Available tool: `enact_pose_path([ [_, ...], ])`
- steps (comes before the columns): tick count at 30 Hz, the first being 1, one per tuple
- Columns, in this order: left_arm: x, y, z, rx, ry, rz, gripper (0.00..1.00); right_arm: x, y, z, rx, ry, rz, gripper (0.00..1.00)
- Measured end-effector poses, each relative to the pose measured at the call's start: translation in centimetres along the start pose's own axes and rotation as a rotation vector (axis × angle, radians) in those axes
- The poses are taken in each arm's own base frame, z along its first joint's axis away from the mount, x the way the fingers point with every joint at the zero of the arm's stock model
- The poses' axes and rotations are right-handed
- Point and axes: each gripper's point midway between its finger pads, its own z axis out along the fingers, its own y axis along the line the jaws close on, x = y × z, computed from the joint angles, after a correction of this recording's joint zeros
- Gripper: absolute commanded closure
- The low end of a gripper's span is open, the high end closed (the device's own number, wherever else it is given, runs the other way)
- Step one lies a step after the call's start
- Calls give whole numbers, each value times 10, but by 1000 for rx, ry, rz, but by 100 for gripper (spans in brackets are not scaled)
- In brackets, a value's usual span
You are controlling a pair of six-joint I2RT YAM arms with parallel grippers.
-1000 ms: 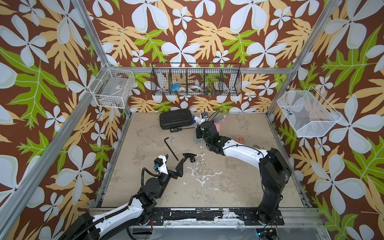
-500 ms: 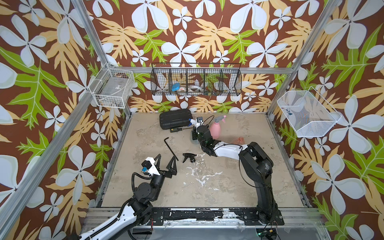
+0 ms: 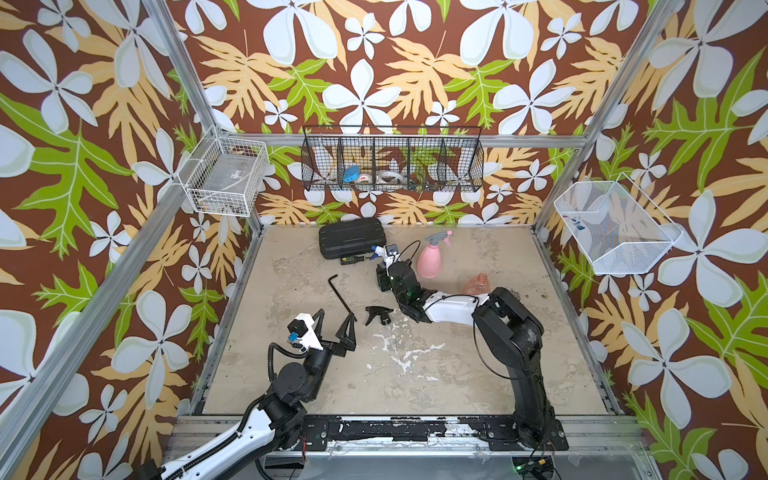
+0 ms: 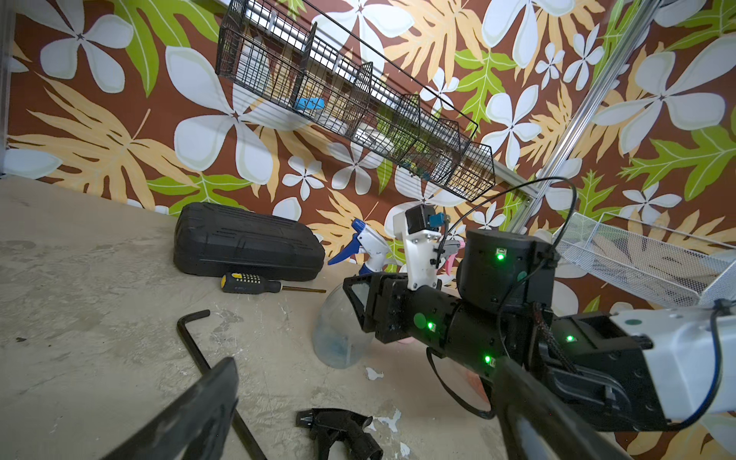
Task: Attach spray nozzles to spray bottles
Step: Place the spray bottle at the center of the board, then pick up the spray bottle from the center of the board.
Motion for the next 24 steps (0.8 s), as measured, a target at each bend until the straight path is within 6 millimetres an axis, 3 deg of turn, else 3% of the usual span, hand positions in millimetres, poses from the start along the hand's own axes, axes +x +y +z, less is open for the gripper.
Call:
enact_pose_path([
  [5, -4, 0, -1, 1, -14, -7, 0, -2, -3, -12, -3, 0, 1, 17],
  [11, -3, 1, 0, -5, -10, 0, 0, -1, 0, -39, -48, 13, -9, 13],
  [15, 1, 2, 0, -11, 3, 9, 0, 2, -5, -77, -87, 29, 7, 13],
  [20, 8, 3, 2, -17, 26, 25, 0, -3, -22, -142, -114, 43, 64, 16],
  [24, 10, 3, 2, -15, 32, 28, 0, -28, -68, -180, -27, 19, 155, 17],
])
